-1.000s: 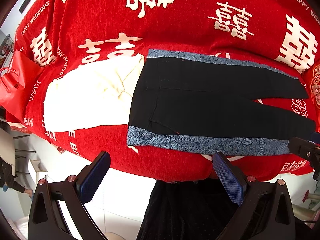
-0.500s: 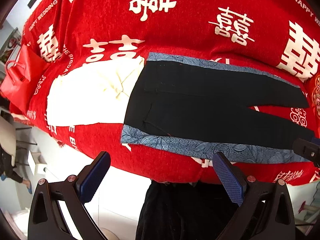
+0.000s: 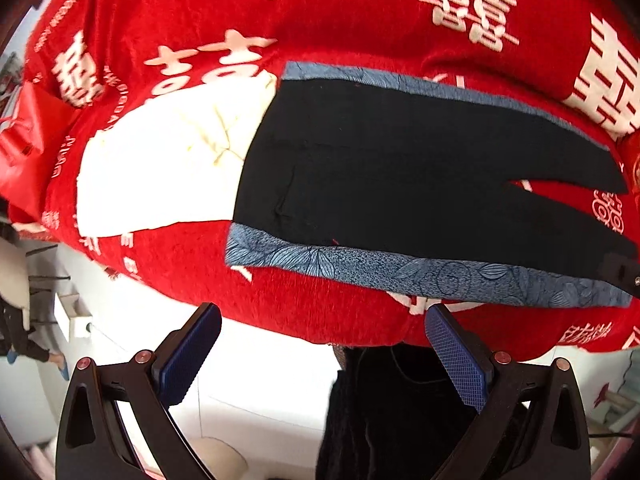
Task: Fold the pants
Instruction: 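Lower both grippers to the blue-trimmed trouser edge and grasp it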
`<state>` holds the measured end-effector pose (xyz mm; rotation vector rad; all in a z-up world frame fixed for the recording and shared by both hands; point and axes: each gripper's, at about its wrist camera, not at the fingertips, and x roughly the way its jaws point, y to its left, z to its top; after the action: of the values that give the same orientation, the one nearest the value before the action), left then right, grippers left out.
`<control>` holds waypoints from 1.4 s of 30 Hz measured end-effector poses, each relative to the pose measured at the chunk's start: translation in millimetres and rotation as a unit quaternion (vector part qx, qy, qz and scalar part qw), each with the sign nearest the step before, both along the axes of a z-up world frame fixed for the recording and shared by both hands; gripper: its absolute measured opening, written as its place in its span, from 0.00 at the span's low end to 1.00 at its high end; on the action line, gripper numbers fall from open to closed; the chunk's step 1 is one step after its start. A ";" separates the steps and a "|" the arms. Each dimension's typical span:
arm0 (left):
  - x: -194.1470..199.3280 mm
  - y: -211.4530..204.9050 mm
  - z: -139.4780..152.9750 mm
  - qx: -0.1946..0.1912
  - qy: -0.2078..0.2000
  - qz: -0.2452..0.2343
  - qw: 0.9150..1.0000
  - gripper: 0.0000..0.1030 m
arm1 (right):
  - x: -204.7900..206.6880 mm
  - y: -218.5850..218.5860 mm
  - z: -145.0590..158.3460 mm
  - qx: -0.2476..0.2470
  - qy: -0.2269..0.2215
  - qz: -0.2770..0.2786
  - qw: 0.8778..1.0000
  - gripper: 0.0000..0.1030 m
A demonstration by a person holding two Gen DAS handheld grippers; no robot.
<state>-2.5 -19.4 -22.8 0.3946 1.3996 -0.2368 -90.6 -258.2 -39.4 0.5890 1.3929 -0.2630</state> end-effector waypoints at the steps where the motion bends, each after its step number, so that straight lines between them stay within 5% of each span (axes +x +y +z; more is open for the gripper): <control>1: 4.3 0.3 -7.3 -0.001 0.004 -0.004 1.000 1.00 | 1.0 2.6 -7.5 0.000 0.004 -0.005 1.000 1.00; 15: 35.4 15.8 -91.8 -0.007 0.037 -0.021 0.999 1.00 | 1.5 27.3 -91.4 0.029 0.026 -0.050 0.998 1.00; 27: 38.1 31.5 -121.8 -0.036 0.041 -0.012 0.998 1.00 | -5.6 34.2 -122.8 0.067 -0.014 -0.065 0.996 1.00; 36: 43.8 69.5 -140.2 -0.135 0.049 0.030 0.989 1.00 | -24.3 35.4 -152.3 0.159 -0.062 -0.104 0.980 1.00; 42: 43.6 91.5 -164.5 -0.209 0.084 0.070 0.972 1.00 | -41.7 37.0 -184.9 0.221 -0.092 -0.137 0.961 1.00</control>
<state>41.1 72.1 -187.3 -0.0750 1.4913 -0.4464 -132.4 -221.2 -224.3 1.1533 1.1915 -0.1109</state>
